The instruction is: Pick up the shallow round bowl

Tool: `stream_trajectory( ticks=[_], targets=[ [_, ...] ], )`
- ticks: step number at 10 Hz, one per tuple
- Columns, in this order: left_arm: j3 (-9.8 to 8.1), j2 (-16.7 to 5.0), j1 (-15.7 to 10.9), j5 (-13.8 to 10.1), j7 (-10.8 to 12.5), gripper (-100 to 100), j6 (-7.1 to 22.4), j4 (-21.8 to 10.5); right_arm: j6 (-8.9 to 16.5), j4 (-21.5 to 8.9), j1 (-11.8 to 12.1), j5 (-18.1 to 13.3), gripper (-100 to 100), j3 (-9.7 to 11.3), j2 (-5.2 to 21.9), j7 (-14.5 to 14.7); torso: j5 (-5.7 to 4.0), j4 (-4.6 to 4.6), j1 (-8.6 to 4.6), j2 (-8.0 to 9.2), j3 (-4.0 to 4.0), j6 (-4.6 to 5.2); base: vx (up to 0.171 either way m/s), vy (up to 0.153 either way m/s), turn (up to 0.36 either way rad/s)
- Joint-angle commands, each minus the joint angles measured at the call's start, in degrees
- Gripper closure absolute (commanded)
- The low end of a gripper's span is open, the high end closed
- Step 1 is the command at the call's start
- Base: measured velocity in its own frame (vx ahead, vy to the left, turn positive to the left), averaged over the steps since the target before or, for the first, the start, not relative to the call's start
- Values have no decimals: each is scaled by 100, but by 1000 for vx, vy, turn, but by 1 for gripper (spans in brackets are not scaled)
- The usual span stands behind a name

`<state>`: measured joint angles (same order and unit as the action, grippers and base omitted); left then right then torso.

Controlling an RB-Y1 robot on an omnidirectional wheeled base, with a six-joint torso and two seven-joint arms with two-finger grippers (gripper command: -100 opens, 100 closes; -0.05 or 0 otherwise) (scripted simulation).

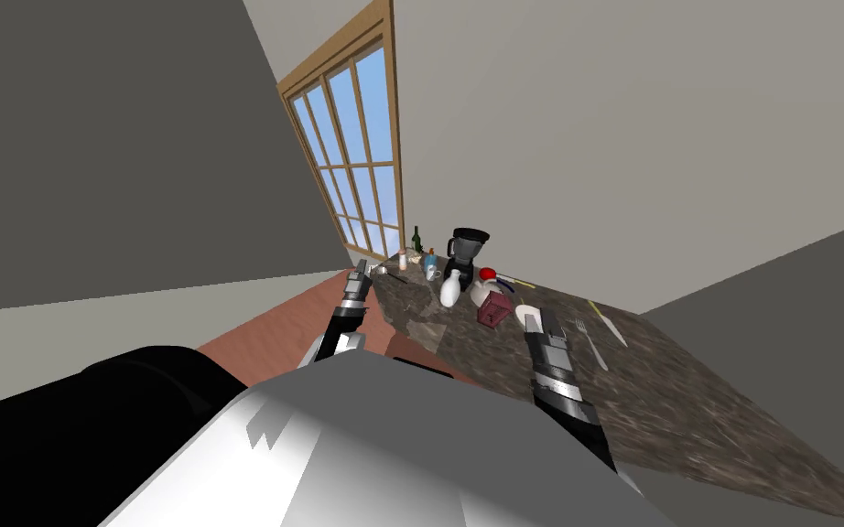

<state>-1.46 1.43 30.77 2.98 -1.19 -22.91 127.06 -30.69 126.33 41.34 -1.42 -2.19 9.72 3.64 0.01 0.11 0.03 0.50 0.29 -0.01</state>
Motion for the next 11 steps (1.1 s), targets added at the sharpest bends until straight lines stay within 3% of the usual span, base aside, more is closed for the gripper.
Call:
stream_trajectory(
  ticks=[1,3,4,7,8,10,11],
  targets=[
    [0,0,0,0,0,0,0,0,-95,-211,286,-231,-100,61,193,102,0,0,0,0,0,0,-140,12,227],
    [0,0,0,0,0,0,0,0,-210,-569,671,-518,-100,135,495,211,0,2,1,7,5,0,-147,48,233],
    [0,0,0,0,0,0,0,0,-210,-577,741,-518,-100,135,495,211,1,2,8,10,6,2,-91,35,64],
    [0,0,1,0,0,0,0,0,-343,-1220,1340,-945,-100,266,1017,363,1,-2,5,-10,-6,1,-94,57,199],
    [0,0,1,0,0,0,0,0,-343,-1279,1340,-945,-100,266,1082,363,3,0,14,-6,-3,1,-79,60,103],
    [0,0,1,0,0,0,0,0,-398,-1717,1680,-1212,-100,364,1464,453,1,-4,3,-20,-11,1,-69,68,238],
    [0,0,1,0,0,0,0,0,-398,-1833,1700,-1212,-100,364,1555,453,2,-3,8,-20,-11,-1,-50,54,65]
  ],
)
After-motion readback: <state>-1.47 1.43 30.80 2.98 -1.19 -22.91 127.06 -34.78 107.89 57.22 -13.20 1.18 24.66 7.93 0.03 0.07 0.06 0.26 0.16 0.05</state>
